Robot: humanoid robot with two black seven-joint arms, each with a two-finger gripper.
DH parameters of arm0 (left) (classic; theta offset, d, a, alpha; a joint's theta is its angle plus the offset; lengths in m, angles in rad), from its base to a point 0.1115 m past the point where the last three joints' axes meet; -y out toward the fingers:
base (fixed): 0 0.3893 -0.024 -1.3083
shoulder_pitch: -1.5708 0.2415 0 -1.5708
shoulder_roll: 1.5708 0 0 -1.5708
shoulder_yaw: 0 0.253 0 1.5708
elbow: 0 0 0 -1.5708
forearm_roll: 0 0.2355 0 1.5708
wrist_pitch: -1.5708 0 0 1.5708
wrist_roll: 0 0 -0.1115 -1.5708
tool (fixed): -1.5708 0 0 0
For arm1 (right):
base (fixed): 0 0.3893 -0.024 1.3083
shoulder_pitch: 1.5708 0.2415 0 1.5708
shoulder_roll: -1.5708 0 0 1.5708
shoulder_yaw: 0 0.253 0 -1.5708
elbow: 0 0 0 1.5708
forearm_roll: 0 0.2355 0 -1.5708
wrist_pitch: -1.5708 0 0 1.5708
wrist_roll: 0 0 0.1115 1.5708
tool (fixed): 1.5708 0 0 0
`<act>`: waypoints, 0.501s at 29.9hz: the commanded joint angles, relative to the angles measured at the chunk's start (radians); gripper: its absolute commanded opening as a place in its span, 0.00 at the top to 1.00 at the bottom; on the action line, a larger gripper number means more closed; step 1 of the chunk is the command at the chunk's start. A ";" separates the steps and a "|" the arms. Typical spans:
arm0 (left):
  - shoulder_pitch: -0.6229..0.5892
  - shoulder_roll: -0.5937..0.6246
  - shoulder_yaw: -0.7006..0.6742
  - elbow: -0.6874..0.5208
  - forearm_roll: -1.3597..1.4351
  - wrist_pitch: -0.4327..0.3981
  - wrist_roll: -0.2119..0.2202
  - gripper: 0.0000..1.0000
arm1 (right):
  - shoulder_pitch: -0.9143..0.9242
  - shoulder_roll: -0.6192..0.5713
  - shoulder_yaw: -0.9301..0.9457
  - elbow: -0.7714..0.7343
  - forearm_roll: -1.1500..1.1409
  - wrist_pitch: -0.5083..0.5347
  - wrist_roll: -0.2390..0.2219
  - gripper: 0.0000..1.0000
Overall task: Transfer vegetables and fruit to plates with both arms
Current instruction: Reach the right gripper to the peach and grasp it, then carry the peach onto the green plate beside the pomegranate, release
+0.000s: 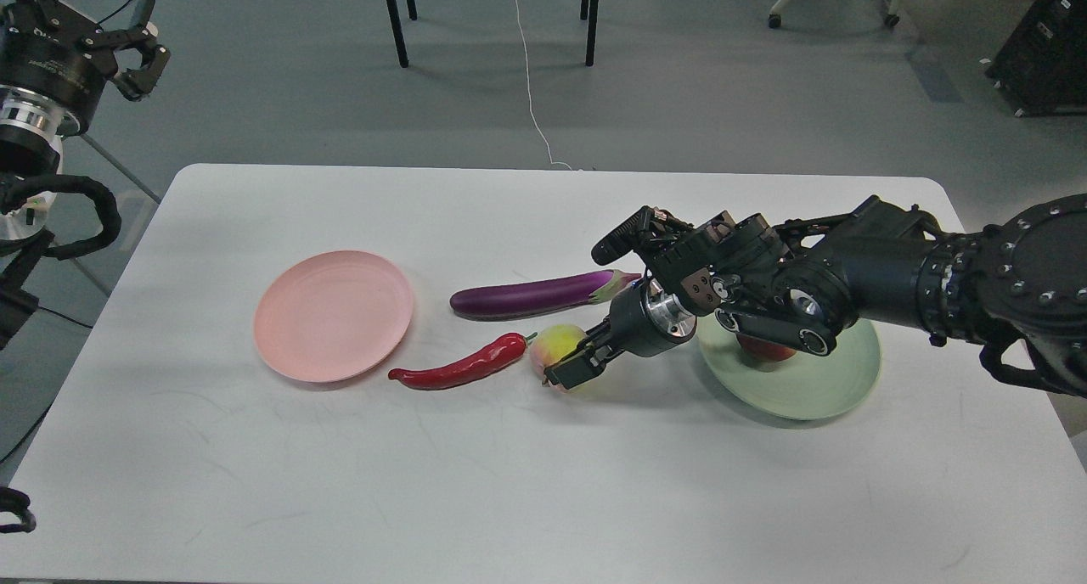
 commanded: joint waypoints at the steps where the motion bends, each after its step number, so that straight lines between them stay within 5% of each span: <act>1: 0.000 0.000 0.000 0.000 0.000 0.000 0.000 0.02 | -0.001 0.002 0.000 -0.009 -0.001 -0.010 0.000 0.36; 8: -0.003 0.000 -0.001 0.000 0.000 0.000 0.000 0.02 | 0.031 -0.016 0.008 0.028 0.013 -0.018 0.006 0.39; 15: -0.008 0.022 -0.001 -0.001 0.000 0.000 0.003 0.02 | 0.158 -0.217 0.044 0.187 0.020 -0.012 0.004 0.39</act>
